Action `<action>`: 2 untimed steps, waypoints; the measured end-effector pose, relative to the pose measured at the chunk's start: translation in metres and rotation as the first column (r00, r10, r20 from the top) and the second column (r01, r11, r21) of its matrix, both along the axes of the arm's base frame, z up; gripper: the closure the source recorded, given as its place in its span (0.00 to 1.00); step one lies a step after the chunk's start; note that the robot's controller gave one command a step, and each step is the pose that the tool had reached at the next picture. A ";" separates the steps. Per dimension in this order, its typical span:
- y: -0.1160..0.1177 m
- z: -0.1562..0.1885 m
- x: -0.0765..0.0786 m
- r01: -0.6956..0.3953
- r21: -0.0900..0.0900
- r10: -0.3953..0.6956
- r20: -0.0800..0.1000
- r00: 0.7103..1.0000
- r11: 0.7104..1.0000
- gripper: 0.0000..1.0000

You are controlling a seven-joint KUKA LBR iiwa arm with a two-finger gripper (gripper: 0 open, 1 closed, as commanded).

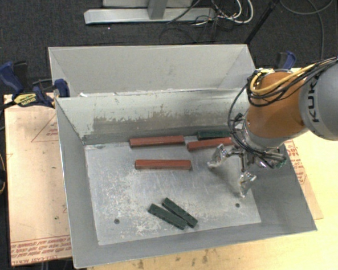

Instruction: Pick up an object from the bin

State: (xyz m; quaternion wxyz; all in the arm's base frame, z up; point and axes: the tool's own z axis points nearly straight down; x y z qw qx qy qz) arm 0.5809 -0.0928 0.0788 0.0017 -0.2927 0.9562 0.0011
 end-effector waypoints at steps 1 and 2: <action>0.010 0.036 0.055 0.122 -0.001 -0.122 -0.003 0.992 0.992 0.00; 0.030 0.053 0.079 0.059 -0.002 -0.059 0.010 0.998 0.998 0.00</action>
Offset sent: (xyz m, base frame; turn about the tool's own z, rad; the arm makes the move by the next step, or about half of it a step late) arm 0.0625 0.0428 0.0500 0.0055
